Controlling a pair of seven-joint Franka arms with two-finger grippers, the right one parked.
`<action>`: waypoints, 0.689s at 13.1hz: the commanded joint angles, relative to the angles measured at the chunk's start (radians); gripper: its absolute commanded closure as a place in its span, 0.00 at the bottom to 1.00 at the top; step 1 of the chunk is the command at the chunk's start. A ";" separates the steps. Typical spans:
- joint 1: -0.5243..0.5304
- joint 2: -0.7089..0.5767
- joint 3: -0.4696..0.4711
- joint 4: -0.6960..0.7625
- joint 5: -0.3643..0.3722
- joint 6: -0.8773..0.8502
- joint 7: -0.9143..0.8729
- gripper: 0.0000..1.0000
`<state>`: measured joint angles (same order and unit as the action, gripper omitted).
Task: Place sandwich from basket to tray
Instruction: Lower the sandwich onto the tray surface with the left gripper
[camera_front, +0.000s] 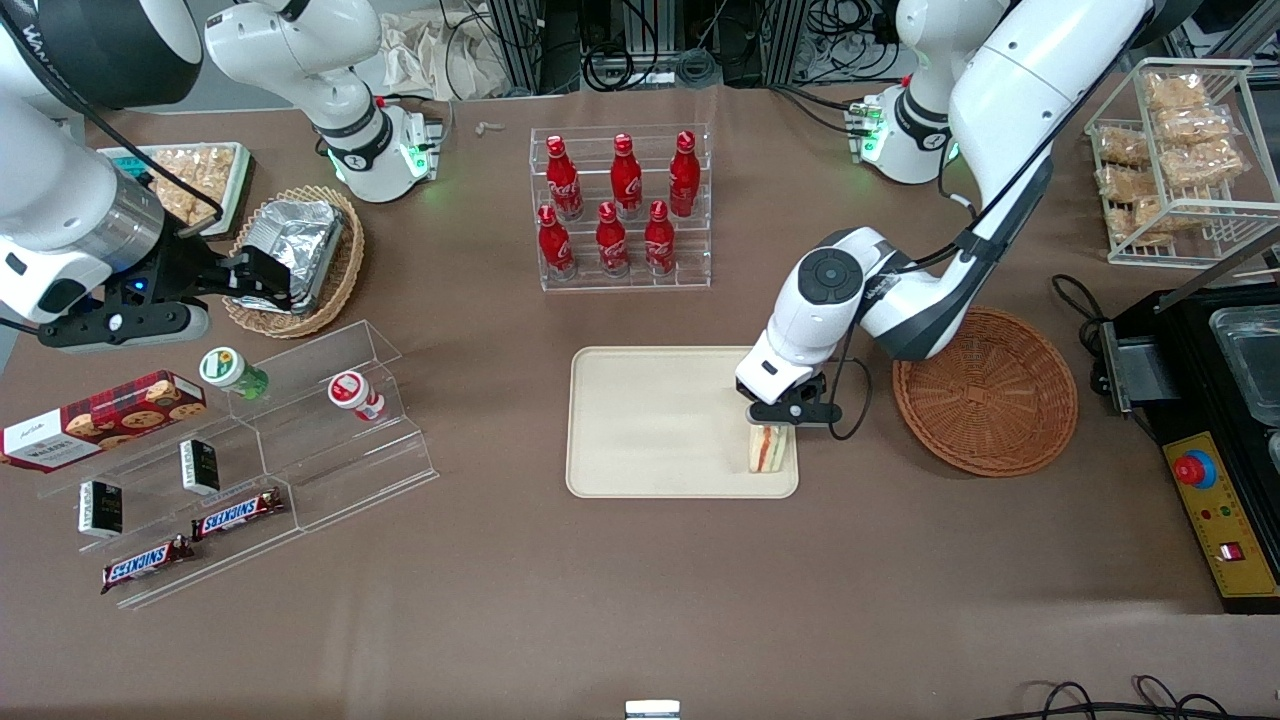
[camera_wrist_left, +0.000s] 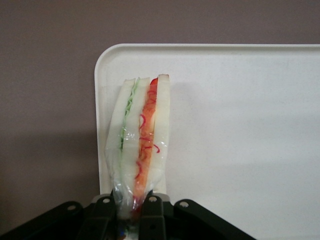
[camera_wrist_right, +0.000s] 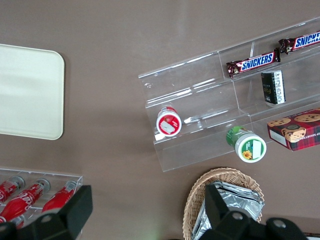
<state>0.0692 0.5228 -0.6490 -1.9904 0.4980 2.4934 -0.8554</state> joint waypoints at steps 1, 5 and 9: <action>0.000 0.022 -0.001 0.008 0.034 0.039 -0.044 0.53; 0.001 0.023 0.000 0.007 0.034 0.050 -0.044 0.20; 0.003 0.028 0.000 0.008 0.034 0.050 -0.044 0.00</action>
<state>0.0702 0.5378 -0.6485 -1.9886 0.4988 2.5172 -0.8562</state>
